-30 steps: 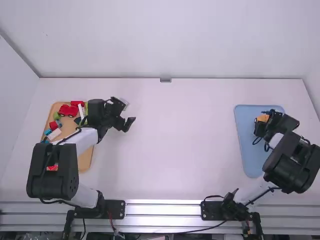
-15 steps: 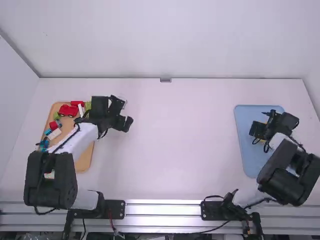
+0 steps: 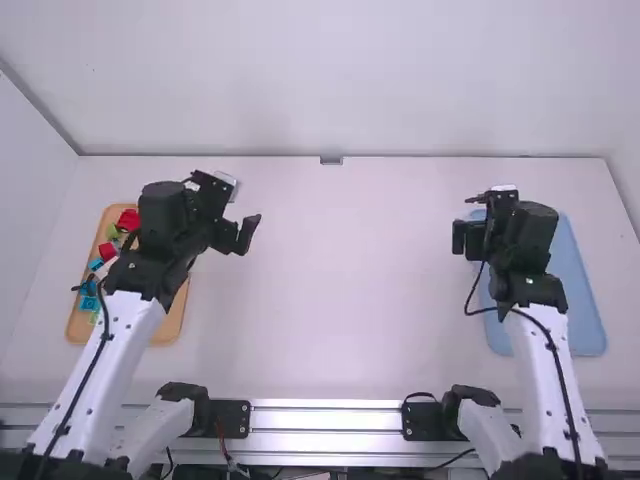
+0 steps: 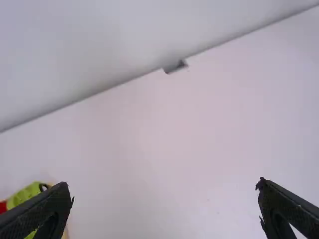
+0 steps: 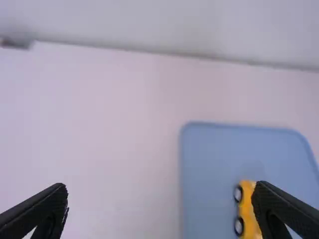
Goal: Assemble lego blocks to make yellow taxi
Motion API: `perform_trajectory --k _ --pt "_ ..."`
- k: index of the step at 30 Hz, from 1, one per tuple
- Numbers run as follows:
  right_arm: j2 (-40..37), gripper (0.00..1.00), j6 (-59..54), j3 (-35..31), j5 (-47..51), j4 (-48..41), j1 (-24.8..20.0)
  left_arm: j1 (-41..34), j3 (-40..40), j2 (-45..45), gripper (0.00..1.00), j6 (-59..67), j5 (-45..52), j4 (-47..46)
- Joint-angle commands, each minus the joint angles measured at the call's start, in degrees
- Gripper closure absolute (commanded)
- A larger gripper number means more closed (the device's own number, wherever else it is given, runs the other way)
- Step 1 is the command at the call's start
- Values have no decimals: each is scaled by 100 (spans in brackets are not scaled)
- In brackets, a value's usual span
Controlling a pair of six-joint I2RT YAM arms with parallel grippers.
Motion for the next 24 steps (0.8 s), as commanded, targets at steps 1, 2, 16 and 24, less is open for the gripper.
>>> perform_trajectory --k 1,2,16,24 --pt "-185 4 150 -95 189 78 167 106 -78 -196 3 -146 -141 73" --pt "-252 5 217 -162 256 145 234 173 -145 -263 5 -212 -208 140" --pt "-1554 28 1343 -1465 366 1447 805 381 -1444 -1562 27 -1444 -1415 1439" --pt "-2600 46 1343 -2511 366 1525 805 381 -2487 -2605 46 -1444 -1415 1894"
